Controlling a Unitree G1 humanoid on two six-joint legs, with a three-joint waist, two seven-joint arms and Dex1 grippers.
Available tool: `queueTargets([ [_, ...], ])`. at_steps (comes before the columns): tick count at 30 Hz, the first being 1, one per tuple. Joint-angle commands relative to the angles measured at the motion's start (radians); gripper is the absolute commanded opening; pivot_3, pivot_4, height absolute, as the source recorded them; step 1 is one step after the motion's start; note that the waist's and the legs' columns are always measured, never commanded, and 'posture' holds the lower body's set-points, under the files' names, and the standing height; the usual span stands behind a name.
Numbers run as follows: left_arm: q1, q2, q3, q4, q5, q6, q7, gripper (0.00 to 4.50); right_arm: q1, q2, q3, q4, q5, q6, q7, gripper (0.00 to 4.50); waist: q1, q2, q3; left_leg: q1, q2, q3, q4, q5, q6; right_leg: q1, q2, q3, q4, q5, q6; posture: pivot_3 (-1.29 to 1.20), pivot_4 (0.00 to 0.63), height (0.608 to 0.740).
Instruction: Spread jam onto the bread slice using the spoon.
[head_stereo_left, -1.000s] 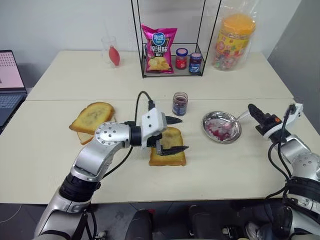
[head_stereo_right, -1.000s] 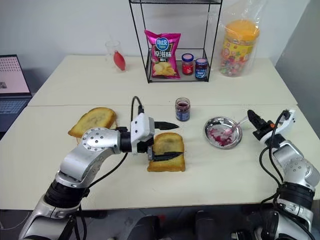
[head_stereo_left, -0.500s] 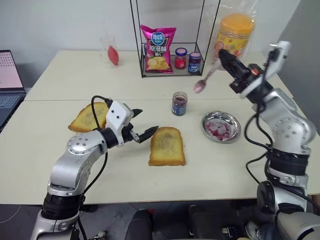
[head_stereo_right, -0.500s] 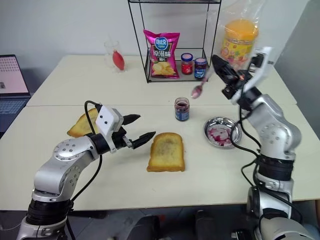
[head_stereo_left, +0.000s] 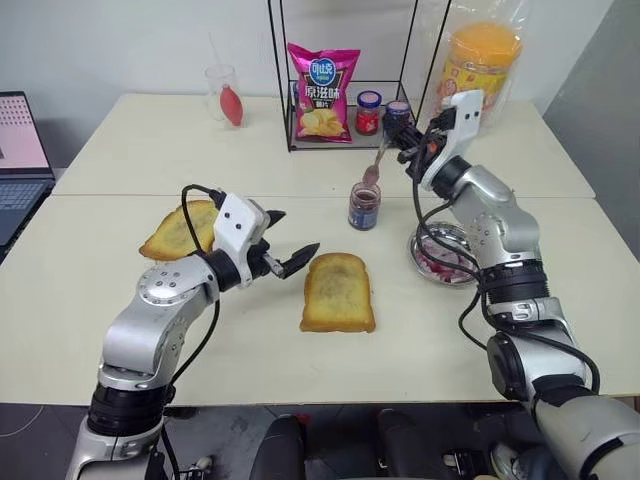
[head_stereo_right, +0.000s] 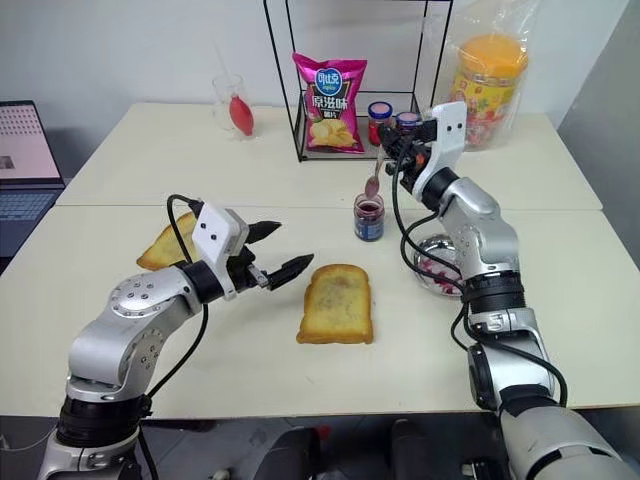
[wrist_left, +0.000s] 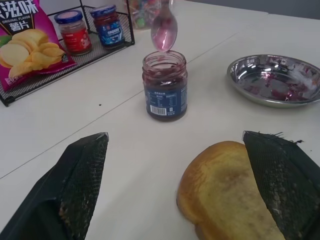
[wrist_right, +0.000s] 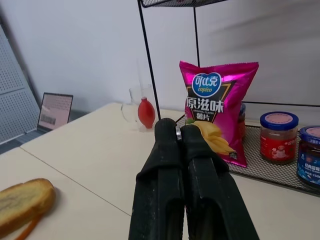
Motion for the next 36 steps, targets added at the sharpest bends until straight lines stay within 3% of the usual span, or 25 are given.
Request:
queueTargets([
  [1,-0.026,-0.011,-0.022,-0.029,-0.006,-0.009,0.004,4.5,-0.041,0.006,-0.01,0.043,-0.029,-0.076,0.032,0.04,0.0,0.0,0.0,0.0,0.0,0.0,0.0,0.0,0.0,0.0,0.0,0.0,0.0,0.0,0.0,0.0,0.15,0.74],
  [18,-0.078,0.004,-0.028,0.063,0.025,-0.055,-0.006,4.5,0.006,0.051,0.086,0.216,-0.243,-0.313,0.045,0.04,-0.007,0.0,0.0,0.001,0.0,0.0,0.0,0.0,0.0,0.0,0.0,0.0,0.002,0.0,-0.001,0.0,0.15,0.74],
  [36,-0.09,-0.007,-0.04,0.102,0.045,-0.096,-0.007,4.5,-0.04,0.11,-0.118,0.19,-0.05,-0.012,-0.032,0.04,-0.011,0.0,0.0,0.004,0.0,0.0,0.002,0.002,-0.002,-0.002,0.001,0.001,0.014,0.0,-0.001,0.0,0.15,0.74],
])
